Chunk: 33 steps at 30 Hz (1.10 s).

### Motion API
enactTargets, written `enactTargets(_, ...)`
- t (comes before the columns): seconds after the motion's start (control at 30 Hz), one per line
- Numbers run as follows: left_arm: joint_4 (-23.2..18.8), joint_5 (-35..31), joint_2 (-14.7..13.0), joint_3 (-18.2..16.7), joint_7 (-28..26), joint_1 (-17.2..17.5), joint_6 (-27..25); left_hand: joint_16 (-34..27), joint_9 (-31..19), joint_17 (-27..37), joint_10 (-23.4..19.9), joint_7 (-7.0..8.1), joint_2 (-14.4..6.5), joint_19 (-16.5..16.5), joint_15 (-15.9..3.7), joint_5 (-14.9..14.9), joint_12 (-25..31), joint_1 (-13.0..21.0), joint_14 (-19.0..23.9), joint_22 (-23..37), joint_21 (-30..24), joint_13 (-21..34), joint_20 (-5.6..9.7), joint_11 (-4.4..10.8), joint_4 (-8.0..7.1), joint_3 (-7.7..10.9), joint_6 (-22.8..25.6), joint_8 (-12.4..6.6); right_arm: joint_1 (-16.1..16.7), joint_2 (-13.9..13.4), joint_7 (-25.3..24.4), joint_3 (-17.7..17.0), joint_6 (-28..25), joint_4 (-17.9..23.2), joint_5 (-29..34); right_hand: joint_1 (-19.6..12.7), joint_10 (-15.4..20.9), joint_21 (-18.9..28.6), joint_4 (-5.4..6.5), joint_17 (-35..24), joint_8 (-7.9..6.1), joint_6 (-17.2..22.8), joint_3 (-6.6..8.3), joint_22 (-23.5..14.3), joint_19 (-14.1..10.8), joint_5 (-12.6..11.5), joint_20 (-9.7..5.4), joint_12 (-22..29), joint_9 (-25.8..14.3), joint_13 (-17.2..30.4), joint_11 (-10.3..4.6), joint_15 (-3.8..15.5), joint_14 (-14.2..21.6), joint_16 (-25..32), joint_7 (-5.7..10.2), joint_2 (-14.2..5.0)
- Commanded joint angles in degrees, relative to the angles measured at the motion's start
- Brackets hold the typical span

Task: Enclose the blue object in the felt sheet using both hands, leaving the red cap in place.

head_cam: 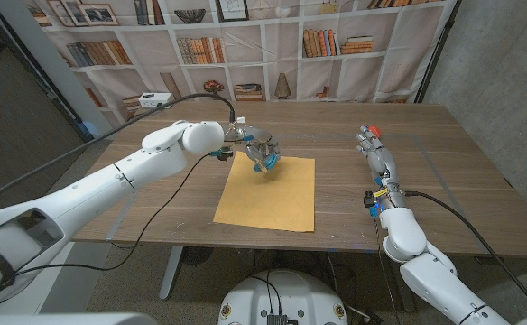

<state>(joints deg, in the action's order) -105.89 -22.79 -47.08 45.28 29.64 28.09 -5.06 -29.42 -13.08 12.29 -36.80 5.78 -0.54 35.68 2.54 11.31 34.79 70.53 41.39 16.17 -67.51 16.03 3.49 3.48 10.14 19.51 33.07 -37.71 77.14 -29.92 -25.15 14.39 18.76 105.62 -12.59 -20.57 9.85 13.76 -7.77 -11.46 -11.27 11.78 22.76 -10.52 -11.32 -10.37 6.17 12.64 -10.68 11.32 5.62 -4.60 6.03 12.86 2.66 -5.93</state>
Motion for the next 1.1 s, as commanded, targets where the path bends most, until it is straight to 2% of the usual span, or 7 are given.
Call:
enactTargets(0.03,0.32,0.71,1.85,3.07,7.96,-2.88,-1.19,-0.12,-2.49,22.48,-12.98,-6.27,-5.7,0.21,-15.71,0.32,5.4,5.24,26.44,-0.2,-0.68,18.52,2.69,3.41,-0.82,1.56,15.68,-3.31,0.36,0.23,0.15,-0.3,1.1,-0.78,0.13,0.13,0.22,-0.21,-0.16,-0.07,-0.1,0.37,0.02,-0.17,-0.2,0.06,0.39,-0.04,-0.03,0.33,-0.03,-0.44,0.27,-0.02,-0.24,-0.04)
enactTargets(0.4,1.66,-2.42,3.81,7.57,15.9,-7.1,-4.9,0.25,-2.72,23.13,-12.92,-6.41,-5.55,-0.05,-15.69,0.54,4.97,5.18,26.56,-0.98,-1.85,19.01,2.67,3.02,-0.78,2.07,15.43,-3.2,0.26,0.42,0.7,-0.56,1.74,-1.78,-0.6,0.14,0.23,-0.28,-0.2,-0.06,-0.02,0.32,0.01,-0.17,-0.21,0.06,0.46,-0.13,-0.03,0.33,0.13,-0.42,0.3,-0.08,-0.22,-0.11)
enactTargets(0.53,1.17,-5.5,3.61,8.39,14.12,-6.93,-4.8,0.88,-2.85,23.35,-12.5,-6.03,-5.57,-1.16,-15.66,0.59,4.58,4.94,25.84,-1.43,-2.23,19.29,2.44,3.25,-0.92,2.32,15.12,-3.04,0.25,0.52,0.75,-0.67,2.02,-2.07,-0.74,0.13,0.25,-0.3,-0.23,-0.05,0.08,0.12,0.0,-0.17,-0.21,0.06,0.48,-0.15,-0.03,0.33,-0.02,-0.42,0.37,-0.09,-0.12,-0.09)
enactTargets(0.67,1.24,-6.95,3.42,7.75,10.54,-5.84,-3.8,3.73,-2.56,22.63,-11.33,-5.63,-6.03,-4.9,-15.63,0.66,3.6,3.94,22.89,-2.46,-2.42,18.97,1.76,4.39,-1.48,2.69,14.02,-2.22,0.21,0.52,1.02,-0.71,2.44,-2.34,-0.89,0.15,0.17,-0.32,-0.26,-0.04,0.09,0.13,-0.03,-0.17,-0.23,0.07,0.5,-0.22,-0.03,0.34,-0.11,-0.48,0.41,-0.11,-0.11,-0.04)
enactTargets(0.87,2.74,-4.87,3.86,6.76,9.93,-5.69,-1.99,9.77,-1.53,21.73,-5.05,-4.49,-6.33,-11.01,-15.65,0.72,0.71,1.92,16.02,-4.89,-2.14,16.99,-0.52,4.03,-1.56,3.0,8.73,1.46,0.2,0.49,0.83,-0.82,1.97,-1.92,-0.7,0.1,0.23,-0.35,-0.3,-0.02,0.11,0.1,0.01,-0.17,-0.25,0.06,0.6,-0.25,-0.03,0.34,0.04,-0.43,0.45,-0.15,-0.13,-0.1)
enactTargets(1.07,5.4,-2.41,4.97,7.48,12.95,-7.08,-0.62,17.16,0.2,17.01,3.02,-3.48,-5.54,-16.89,-13.33,0.18,-5.47,-4.9,7.01,-6.25,0.73,12.76,-3.11,1.8,-3.44,2.76,1.99,6.43,0.13,0.35,0.74,-0.97,1.55,-1.73,-0.54,0.01,0.25,-0.39,-0.37,0.0,0.14,0.06,0.06,-0.17,-0.24,0.04,0.64,-0.28,-0.04,0.34,0.02,-0.44,0.47,-0.19,-0.1,-0.16)
enactTargets(1.1,5.62,-2.29,5.09,7.74,13.77,-7.46,-0.57,18.09,0.67,16.05,4.72,-3.03,-4.84,-18.42,-13.03,0.01,-7.16,-6.3,4.52,-6.29,1.68,11.83,-3.6,1.91,-3.56,2.59,-0.71,8.1,0.08,0.37,0.77,-0.98,1.61,-1.77,-0.58,-0.05,0.17,-0.4,-0.4,0.01,0.14,0.08,0.08,-0.17,-0.26,0.03,0.65,-0.32,-0.04,0.34,-0.07,-0.47,0.47,-0.21,-0.1,-0.19)
